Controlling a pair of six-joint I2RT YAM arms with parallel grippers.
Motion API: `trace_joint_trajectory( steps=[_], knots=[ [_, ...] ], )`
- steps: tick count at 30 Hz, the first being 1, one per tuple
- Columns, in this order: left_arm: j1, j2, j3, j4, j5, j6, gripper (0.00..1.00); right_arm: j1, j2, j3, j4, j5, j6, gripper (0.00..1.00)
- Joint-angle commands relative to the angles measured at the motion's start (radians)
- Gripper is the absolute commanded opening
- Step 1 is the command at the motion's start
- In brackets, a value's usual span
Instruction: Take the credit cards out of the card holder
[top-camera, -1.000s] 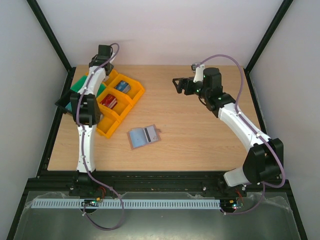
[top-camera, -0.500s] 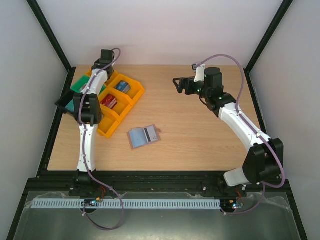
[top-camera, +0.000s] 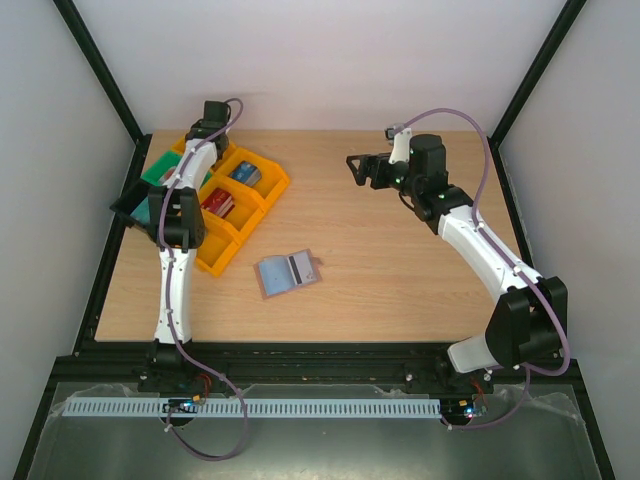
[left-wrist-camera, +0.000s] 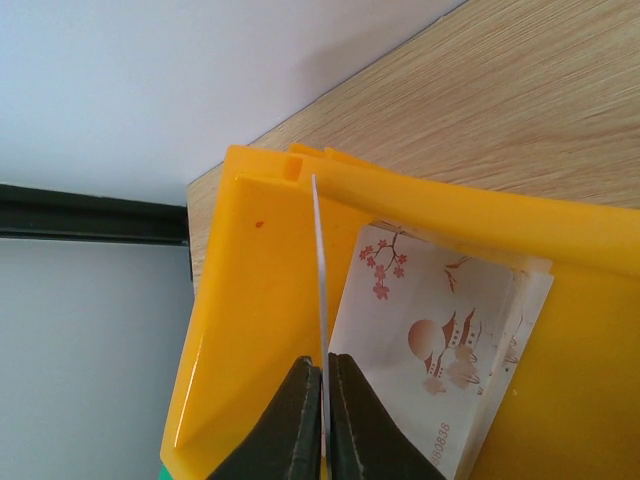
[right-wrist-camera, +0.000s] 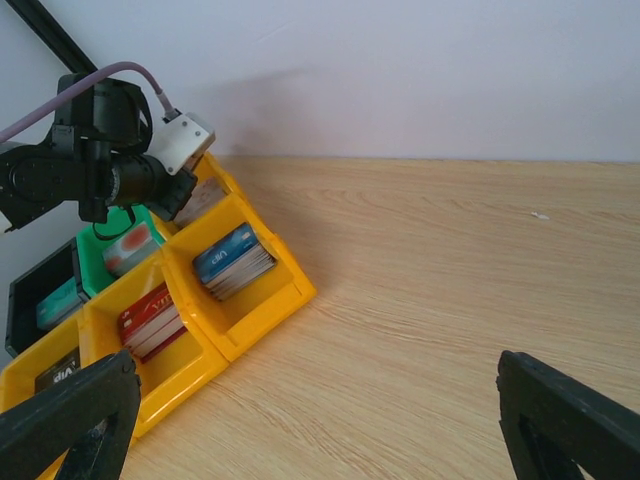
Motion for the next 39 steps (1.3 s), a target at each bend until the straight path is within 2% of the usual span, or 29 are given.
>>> trace_joint_trajectory(
  steps=[1,6,14,21,25,32,35,39],
  knots=[
    [-0.004,0.024,-0.006,-0.03,-0.016,0.002,0.05,-0.005,-0.015,-0.004,0.033,-0.007,0.006,0.95],
    [-0.004,0.026,-0.006,-0.038,-0.011,-0.002,0.1,-0.005,-0.021,-0.01,0.033,-0.006,0.006,0.95],
    [-0.002,0.033,-0.006,-0.043,0.001,0.0,0.13,-0.007,-0.023,-0.006,0.038,-0.013,0.004,0.95],
    [-0.007,0.025,-0.004,-0.056,0.035,-0.004,0.28,-0.008,-0.028,-0.013,0.037,-0.012,0.004,0.95],
    [-0.006,0.029,-0.003,-0.038,0.021,0.012,0.33,-0.008,-0.027,-0.01,0.038,-0.023,0.007,0.95],
    [-0.004,0.028,-0.002,-0.02,0.016,0.034,0.53,-0.008,-0.039,-0.017,0.034,-0.021,0.004,0.95],
    [-0.002,0.033,-0.001,-0.02,0.013,0.035,0.57,-0.008,-0.038,-0.016,0.035,-0.024,0.006,0.95],
    [-0.002,0.027,-0.001,-0.026,0.017,0.035,0.58,-0.008,-0.042,-0.016,0.037,-0.026,0.005,0.95]
  ],
)
